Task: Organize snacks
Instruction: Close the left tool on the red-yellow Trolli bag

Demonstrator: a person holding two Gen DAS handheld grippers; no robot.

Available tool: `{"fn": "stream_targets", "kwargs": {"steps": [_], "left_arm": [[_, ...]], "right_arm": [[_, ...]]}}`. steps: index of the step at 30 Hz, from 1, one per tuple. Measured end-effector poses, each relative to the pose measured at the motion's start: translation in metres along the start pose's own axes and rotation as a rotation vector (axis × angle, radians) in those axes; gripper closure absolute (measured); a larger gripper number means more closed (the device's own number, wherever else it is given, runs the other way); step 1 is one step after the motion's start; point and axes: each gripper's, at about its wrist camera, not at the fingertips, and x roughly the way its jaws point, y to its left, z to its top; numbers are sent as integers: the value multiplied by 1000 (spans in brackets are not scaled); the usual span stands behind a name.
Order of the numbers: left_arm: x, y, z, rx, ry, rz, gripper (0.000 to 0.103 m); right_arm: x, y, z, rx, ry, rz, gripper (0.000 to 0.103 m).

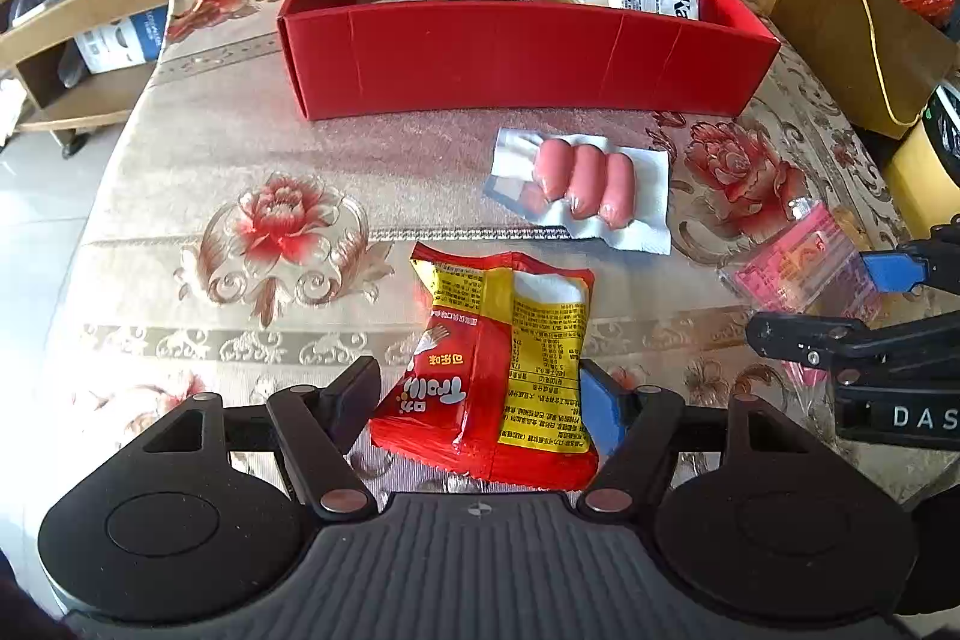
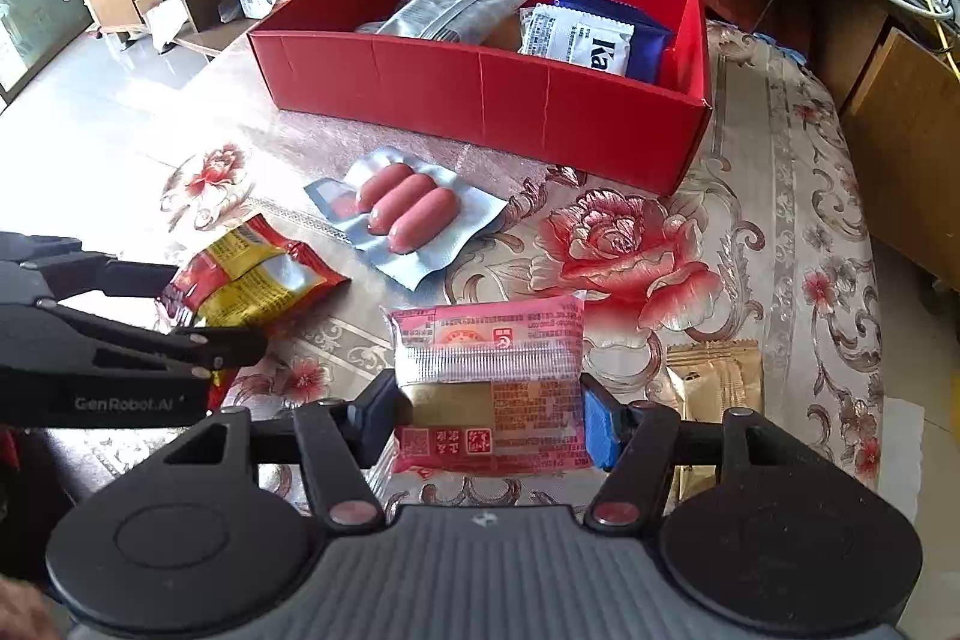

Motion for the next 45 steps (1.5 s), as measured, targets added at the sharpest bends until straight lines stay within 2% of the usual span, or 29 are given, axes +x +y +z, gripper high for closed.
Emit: {"fn": "stream_targets", "kwargs": {"steps": [6,10,11,12,15,16,22,29,39,45], "left_arm": [[6,-9,-4,43,27,32,26],[14,-13,0,60,28,67,12],[15,-12,1,57,30,77,12],[16,-12,2,51,36,76,14],[11,-16,5,70,47,60,32],[11,-18,3,87,40,61,33],[9,-16,-6,100,-7,51,34],[7,-15,-5,72,5,67,33],[4,-25,-4,91,16,152,35],[2,-25,-1,68,34,126,39]], "right_arm": [[4,0,-3,-8,31,11,42],[2,2,-1,-9,31,19,42],[2,2,1,-10,30,19,42],[0,3,3,-10,28,19,42],[-5,6,11,-11,3,28,42],[-6,7,13,-13,-2,28,42],[-4,8,13,-12,8,20,42],[-10,10,14,-13,-7,33,42],[-24,6,14,-19,-52,67,42],[-28,1,23,-4,-80,84,42]]}}
